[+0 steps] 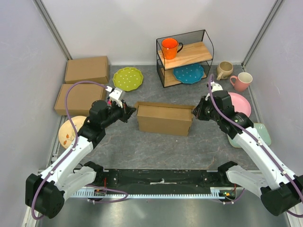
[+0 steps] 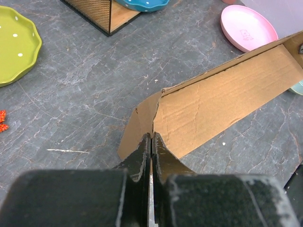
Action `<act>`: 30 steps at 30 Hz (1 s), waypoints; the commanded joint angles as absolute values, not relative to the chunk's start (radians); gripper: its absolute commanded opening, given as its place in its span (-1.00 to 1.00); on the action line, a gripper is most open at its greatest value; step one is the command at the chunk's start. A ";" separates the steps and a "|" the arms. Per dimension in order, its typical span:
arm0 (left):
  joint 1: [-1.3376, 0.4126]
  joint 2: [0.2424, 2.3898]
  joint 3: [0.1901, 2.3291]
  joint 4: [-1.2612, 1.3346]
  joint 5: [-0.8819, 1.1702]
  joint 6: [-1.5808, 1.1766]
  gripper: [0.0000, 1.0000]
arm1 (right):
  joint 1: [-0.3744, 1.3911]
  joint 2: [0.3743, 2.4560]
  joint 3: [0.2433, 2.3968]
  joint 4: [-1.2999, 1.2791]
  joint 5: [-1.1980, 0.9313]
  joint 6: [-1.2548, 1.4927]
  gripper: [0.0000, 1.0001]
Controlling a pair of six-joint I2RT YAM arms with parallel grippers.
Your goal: Fold the paper box
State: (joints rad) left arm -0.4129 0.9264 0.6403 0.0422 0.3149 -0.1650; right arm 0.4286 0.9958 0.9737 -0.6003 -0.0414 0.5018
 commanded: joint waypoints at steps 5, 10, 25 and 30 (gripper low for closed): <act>-0.426 0.920 0.644 0.087 0.336 -0.212 -0.96 | 0.439 0.988 0.879 -0.541 -0.015 0.531 -1.00; -0.426 0.922 0.644 0.086 0.337 -0.222 -0.97 | 0.445 0.997 0.887 -0.532 -0.026 0.529 -1.00; -0.426 0.942 0.707 0.069 0.345 -0.279 -0.84 | 0.483 0.980 0.841 -0.537 0.072 0.465 -1.00; -0.426 0.954 0.745 0.041 0.315 -0.314 -0.93 | 0.512 0.985 0.836 -0.541 0.118 0.442 -1.00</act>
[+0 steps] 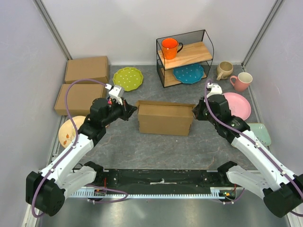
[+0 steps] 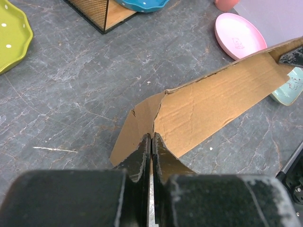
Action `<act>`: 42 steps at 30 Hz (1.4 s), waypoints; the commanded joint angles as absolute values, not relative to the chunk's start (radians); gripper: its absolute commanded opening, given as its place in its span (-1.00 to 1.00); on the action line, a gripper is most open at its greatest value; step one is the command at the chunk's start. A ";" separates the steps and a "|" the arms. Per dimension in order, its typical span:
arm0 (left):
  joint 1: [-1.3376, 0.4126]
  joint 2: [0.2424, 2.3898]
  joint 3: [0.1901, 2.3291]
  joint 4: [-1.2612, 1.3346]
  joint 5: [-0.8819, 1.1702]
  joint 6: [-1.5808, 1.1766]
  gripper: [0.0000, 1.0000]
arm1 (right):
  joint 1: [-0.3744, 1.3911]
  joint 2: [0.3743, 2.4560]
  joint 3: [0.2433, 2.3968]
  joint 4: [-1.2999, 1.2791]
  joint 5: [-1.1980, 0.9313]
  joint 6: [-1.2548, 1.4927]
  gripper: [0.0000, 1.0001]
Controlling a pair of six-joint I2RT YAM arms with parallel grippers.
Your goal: Fold the paper box
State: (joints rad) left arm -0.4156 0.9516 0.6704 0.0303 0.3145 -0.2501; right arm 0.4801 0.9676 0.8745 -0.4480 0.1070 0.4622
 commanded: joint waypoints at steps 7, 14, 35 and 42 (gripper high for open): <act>-0.426 0.957 0.805 -0.031 0.298 -0.396 -0.96 | 0.541 0.985 0.825 -0.557 0.179 0.426 -1.00; -0.425 1.017 0.861 -0.112 0.359 -0.492 -0.96 | 0.572 0.994 0.830 -0.566 0.236 0.413 -1.00; -0.403 1.055 0.940 -0.192 0.417 -0.747 -0.96 | 0.640 0.994 0.821 -0.588 0.348 0.376 -1.00; -0.380 1.086 0.974 -0.210 0.483 -0.790 -0.97 | 0.653 0.994 0.818 -0.594 0.370 0.367 -1.00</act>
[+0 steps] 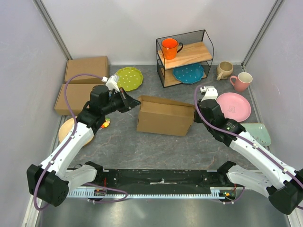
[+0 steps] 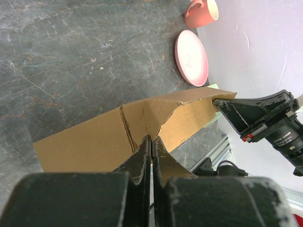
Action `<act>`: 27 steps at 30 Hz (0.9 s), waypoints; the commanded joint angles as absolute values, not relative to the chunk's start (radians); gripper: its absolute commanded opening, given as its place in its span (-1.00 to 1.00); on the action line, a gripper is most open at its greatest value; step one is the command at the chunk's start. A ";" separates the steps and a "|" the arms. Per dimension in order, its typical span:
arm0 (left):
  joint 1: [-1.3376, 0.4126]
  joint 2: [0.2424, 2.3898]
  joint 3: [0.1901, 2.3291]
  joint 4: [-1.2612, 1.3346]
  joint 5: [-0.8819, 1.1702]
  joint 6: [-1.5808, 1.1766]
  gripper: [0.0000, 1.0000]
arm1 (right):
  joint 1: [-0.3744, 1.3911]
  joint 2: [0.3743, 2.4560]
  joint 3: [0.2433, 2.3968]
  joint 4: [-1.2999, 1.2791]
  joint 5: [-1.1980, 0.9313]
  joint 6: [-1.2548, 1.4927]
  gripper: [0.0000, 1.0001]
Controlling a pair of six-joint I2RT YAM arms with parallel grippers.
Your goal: Fold the paper box
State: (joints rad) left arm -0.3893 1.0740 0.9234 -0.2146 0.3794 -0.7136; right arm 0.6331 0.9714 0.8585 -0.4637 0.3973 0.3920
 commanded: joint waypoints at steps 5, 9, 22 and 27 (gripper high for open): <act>-0.379 1.085 0.953 -0.207 0.486 -0.793 -0.97 | 0.655 0.992 0.816 -0.595 0.371 0.368 -1.00; -0.380 1.077 0.896 -0.190 0.489 -0.770 -0.97 | 0.661 0.993 0.821 -0.598 0.371 0.371 -1.00; -0.382 1.006 0.698 -0.120 0.399 -0.646 -0.96 | 0.675 0.989 0.859 -0.614 0.365 0.385 -1.00; -0.383 0.947 0.638 -0.083 0.344 -0.591 -0.96 | 0.676 0.988 0.862 -0.614 0.367 0.385 -1.00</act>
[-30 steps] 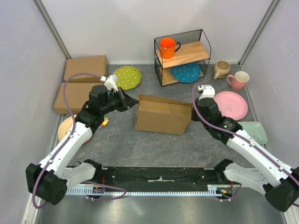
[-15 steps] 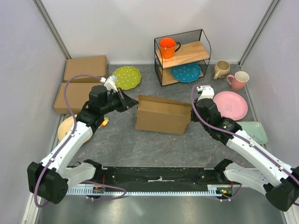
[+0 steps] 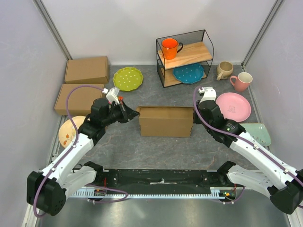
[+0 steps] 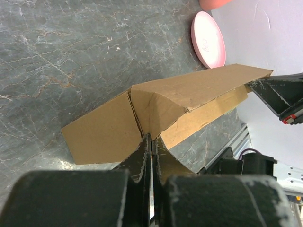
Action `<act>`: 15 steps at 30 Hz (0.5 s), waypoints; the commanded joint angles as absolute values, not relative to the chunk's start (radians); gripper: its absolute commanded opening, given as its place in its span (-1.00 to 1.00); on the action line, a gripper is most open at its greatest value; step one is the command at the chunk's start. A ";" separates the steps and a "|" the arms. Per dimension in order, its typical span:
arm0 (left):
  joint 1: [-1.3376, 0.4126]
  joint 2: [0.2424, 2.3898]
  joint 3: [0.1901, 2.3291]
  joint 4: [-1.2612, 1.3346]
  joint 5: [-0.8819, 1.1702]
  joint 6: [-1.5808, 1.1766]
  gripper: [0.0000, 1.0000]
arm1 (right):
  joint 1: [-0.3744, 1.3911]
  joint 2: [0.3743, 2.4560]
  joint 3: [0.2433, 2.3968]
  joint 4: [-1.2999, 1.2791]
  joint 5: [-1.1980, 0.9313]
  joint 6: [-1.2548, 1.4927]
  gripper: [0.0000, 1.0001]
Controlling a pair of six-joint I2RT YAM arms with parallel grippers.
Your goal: Fold the paper box
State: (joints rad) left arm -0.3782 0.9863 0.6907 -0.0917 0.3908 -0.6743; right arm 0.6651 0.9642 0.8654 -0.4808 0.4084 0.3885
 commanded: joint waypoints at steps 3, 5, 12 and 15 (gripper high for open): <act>-0.393 0.930 0.600 -0.051 0.339 -0.575 -0.97 | 0.678 0.991 0.858 -0.614 0.364 0.387 -1.00; -0.409 0.927 0.580 -0.029 0.342 -0.568 -0.97 | 0.680 0.986 0.859 -0.612 0.356 0.391 -0.98; -0.436 0.923 0.597 -0.029 0.328 -0.560 -0.97 | 0.680 0.943 0.906 -0.603 0.339 0.425 -0.15; -0.437 0.927 0.609 -0.032 0.327 -0.560 -0.97 | 0.680 0.928 0.928 -0.595 0.347 0.428 -0.02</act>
State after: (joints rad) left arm -0.4236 0.9195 0.6010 0.0032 0.3325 -0.6014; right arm 0.6708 0.9485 0.8764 -0.5495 0.3775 0.4133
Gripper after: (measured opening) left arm 0.025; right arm 0.462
